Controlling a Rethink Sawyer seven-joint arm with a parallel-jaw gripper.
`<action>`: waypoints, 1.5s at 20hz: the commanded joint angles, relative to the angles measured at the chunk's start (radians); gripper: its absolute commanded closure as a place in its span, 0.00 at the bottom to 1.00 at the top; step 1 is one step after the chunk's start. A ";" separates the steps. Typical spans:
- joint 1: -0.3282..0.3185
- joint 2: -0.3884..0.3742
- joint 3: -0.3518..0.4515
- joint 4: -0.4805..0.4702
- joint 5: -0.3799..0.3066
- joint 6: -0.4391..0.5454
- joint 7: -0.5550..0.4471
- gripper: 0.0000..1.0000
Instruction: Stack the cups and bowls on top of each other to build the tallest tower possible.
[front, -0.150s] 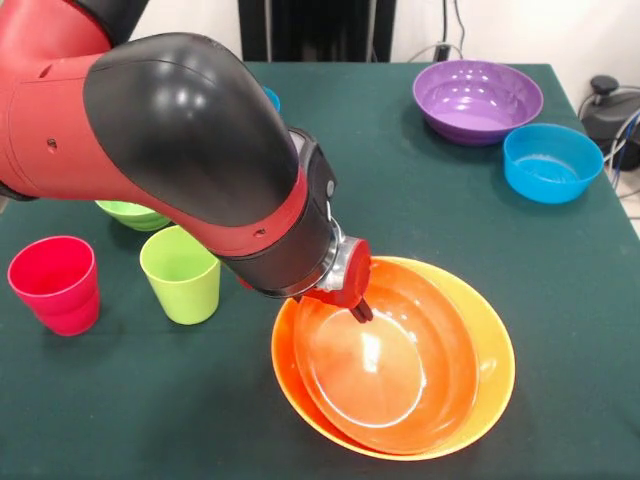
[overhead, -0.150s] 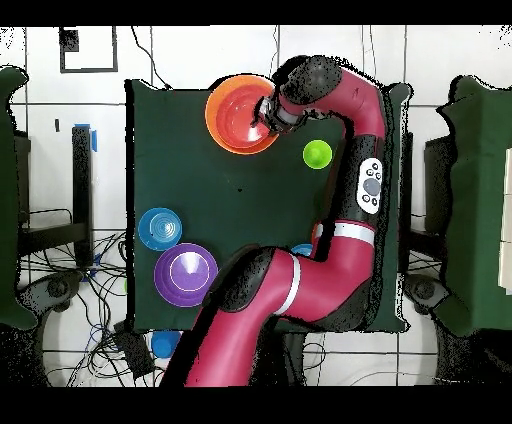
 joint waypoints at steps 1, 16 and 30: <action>0.008 -0.041 0.073 0.073 -0.020 0.060 -0.187 0.00; 0.053 -0.196 0.004 0.097 -0.034 0.142 -0.071 0.00; 0.070 -0.222 -0.015 0.170 -0.031 0.027 -0.034 0.00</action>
